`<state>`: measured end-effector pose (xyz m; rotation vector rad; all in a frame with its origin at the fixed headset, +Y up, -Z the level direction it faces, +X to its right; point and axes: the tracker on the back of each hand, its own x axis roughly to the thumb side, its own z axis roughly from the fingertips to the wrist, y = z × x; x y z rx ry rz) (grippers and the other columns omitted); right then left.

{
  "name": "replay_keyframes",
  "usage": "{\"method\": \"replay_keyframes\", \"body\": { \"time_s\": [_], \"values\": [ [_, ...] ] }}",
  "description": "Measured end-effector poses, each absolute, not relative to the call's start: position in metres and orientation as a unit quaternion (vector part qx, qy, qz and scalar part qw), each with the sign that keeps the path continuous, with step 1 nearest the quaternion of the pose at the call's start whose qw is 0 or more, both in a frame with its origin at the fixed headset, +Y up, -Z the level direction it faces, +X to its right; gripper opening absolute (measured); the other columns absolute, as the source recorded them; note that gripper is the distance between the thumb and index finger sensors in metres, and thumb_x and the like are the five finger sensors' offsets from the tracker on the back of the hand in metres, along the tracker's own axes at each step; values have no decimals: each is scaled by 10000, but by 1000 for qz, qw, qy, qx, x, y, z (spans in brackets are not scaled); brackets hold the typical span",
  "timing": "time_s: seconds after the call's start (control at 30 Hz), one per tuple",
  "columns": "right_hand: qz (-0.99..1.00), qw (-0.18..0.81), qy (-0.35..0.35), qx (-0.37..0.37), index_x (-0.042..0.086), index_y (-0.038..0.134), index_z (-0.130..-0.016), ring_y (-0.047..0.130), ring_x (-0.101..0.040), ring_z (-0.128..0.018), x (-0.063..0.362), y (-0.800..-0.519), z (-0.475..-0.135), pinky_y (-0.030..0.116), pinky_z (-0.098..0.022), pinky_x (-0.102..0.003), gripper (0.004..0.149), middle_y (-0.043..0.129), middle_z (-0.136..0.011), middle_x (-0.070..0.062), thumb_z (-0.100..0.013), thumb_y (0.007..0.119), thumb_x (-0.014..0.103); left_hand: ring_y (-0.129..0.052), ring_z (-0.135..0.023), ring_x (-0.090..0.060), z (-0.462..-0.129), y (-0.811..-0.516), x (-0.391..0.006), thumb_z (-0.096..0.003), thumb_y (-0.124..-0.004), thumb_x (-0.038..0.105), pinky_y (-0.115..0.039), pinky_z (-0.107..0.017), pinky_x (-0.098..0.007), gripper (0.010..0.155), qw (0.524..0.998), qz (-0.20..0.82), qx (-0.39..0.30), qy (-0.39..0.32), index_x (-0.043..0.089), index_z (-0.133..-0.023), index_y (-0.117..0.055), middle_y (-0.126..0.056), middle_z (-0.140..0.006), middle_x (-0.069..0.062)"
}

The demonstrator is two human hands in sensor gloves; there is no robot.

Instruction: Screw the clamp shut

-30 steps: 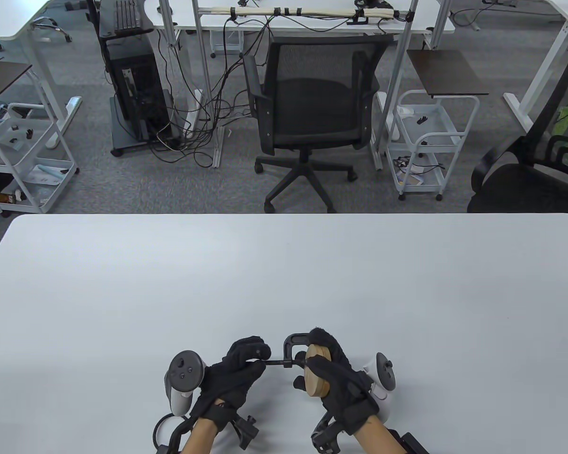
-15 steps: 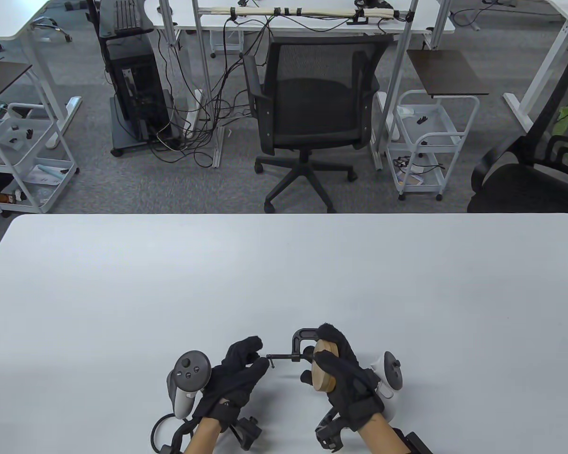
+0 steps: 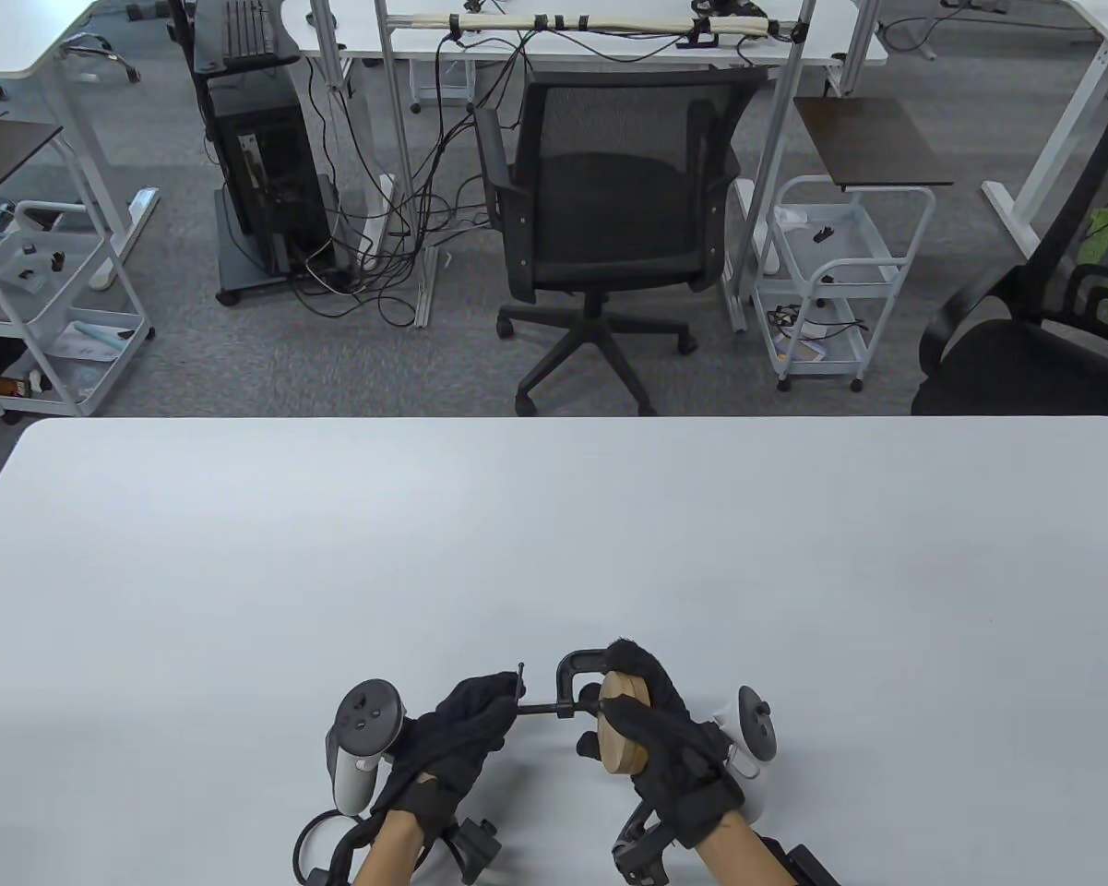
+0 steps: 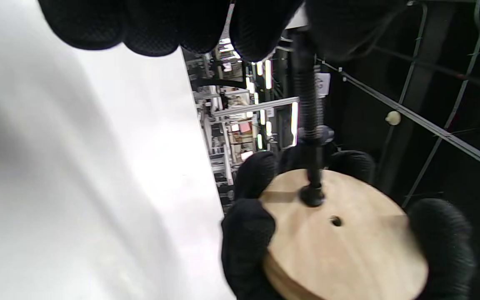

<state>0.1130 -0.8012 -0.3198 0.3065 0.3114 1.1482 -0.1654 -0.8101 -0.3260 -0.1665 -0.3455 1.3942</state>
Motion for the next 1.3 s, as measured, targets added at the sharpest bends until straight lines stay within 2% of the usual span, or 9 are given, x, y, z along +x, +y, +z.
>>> {"method": "replay_keyframes", "body": {
  "time_s": [0.17, 0.47, 0.6, 0.73, 0.83, 0.9, 0.93, 1.07, 1.3],
  "values": [
    [545, 814, 144, 142, 213, 503, -1076, 461, -541, -931, 115, -801, -320, 632, -522, -695, 755, 356, -1146, -34, -507, 890, 524, -605, -980, -480, -326, -802, -165, -499, -834, 320, -664, -626, -632, 492, 756, 629, -20, -182, 278, -978, -732, -573, -1115, -176],
    [542, 817, 146, 132, 214, 503, -1075, 455, -544, -931, 116, -803, -321, 628, -522, -698, 755, 353, -1144, -37, -506, 893, 518, -616, -969, -485, -325, -800, -162, -504, -828, 321, -665, -618, -634, 472, 779, 598, -9, -188, 291, -968, -742, -604, -1099, -182],
    [541, 822, 129, 125, 217, 501, -1074, 454, -541, -932, 119, -802, -322, 626, -524, -697, 754, 349, -1144, -36, -506, 893, 521, -575, -976, -514, -325, -801, -161, -492, -856, 370, -647, -623, -646, 703, 782, 593, -20, -191, 255, -1103, -528, -528, -1125, -208],
    [537, 826, 126, 120, 218, 498, -1074, 453, -540, -932, 122, -803, -323, 627, -524, -697, 754, 346, -1144, -35, -506, 892, 521, -587, -971, -511, -326, -800, -164, -474, -872, 417, -667, -615, -635, 798, 815, 550, -1, -179, 192, -1105, -440, -477, -1137, -205],
    [535, 827, 124, 120, 219, 497, -1074, 453, -539, -933, 123, -802, -323, 627, -527, -695, 753, 345, -1144, -35, -507, 890, 523, -654, -917, -516, -326, -804, -168, -502, -770, 572, -704, -579, -609, 592, 826, 548, 10, -133, 107, -866, -799, -598, -1075, -230],
    [534, 827, 123, 124, 221, 493, -1075, 453, -537, -935, 122, -802, -323, 629, -529, -691, 753, 340, -1145, -34, -510, 886, 527, -701, -877, -532, -327, -810, -169, -522, -686, 629, -717, -562, -606, 615, 822, 558, -21, -115, 93, -621, -973, -734, -1010, -215],
    [533, 827, 124, 126, 223, 493, -1075, 455, -536, -935, 122, -802, -323, 630, -530, -691, 753, 342, -1145, -33, -509, 885, 529, -684, -880, -545, -328, -811, -169, -529, -662, 633, -703, -569, -615, 647, 816, 564, -54, -111, 79, -596, -987, -735, -1009, -226],
    [528, 826, 138, 141, 225, 493, -1076, 452, -534, -938, 118, -802, -321, 627, -532, -692, 752, 341, -1147, -33, -511, 885, 528, -617, -925, -546, -329, -816, -166, -545, -615, 662, -676, -603, -612, 735, 792, 589, -100, -120, 59, -901, -837, -607, -1082, -247],
    [539, 818, 143, 141, 222, 500, -1075, 451, -538, -935, 116, -802, -320, 623, -528, -695, 753, 346, -1146, -37, -506, 891, 521, -559, -970, -527, -329, -815, -169, -541, -740, 539, -650, -626, -625, 638, 760, 624, -105, -145, 230, -1088, -630, -506, -1133, -236]
  ]
}}
